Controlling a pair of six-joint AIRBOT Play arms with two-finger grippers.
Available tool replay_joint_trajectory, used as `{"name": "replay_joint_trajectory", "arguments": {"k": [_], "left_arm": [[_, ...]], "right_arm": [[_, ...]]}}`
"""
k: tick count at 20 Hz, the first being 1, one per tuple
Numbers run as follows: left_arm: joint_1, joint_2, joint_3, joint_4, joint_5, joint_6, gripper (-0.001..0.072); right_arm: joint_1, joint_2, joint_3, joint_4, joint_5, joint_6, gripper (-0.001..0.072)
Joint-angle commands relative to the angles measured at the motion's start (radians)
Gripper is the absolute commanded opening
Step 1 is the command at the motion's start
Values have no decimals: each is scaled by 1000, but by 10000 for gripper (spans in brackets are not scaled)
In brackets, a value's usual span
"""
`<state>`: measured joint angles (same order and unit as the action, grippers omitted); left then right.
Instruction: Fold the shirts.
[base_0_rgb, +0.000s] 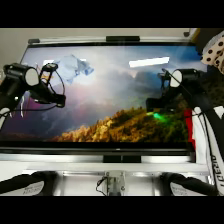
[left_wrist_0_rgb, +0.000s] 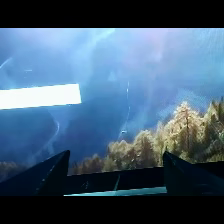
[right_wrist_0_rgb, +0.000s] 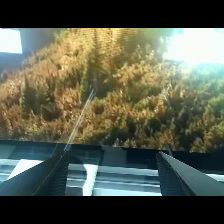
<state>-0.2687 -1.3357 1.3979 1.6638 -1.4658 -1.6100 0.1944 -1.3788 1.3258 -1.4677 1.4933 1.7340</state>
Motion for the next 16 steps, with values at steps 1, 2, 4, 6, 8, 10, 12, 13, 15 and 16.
{"name": "replay_joint_trajectory", "arguments": {"k": [1, 2, 4, 6, 8, 10, 12, 13, 15, 16], "left_arm": [[0, -1, 0, 0, 0, 0, 681], [0, -1, 0, 0, 0, 0, 681], [0, -1, 0, 0, 0, 0, 681], [0, -1, 0, 0, 0, 0, 681], [0, -1, 0, 0, 0, 0, 681], [0, -1, 0, 0, 0, 0, 681], [0, -1, 0, 0, 0, 0, 681], [0, -1, 0, 0, 0, 0, 681], [0, -1, 0, 0, 0, 0, 681], [0, -1, 0, 0, 0, 0, 681]], "right_arm": [[1, 0, 0, 0, 0, 0, 637], [1, 0, 0, 0, 0, 0, 637], [1, 0, 0, 0, 0, 0, 637], [1, 0, 0, 0, 0, 0, 637], [1, 0, 0, 0, 0, 0, 637], [1, 0, 0, 0, 0, 0, 637], [1, 0, 0, 0, 0, 0, 637], [1, 0, 0, 0, 0, 0, 637], [1, 0, 0, 0, 0, 0, 637], [1, 0, 0, 1, -10, 0, 637]]}}
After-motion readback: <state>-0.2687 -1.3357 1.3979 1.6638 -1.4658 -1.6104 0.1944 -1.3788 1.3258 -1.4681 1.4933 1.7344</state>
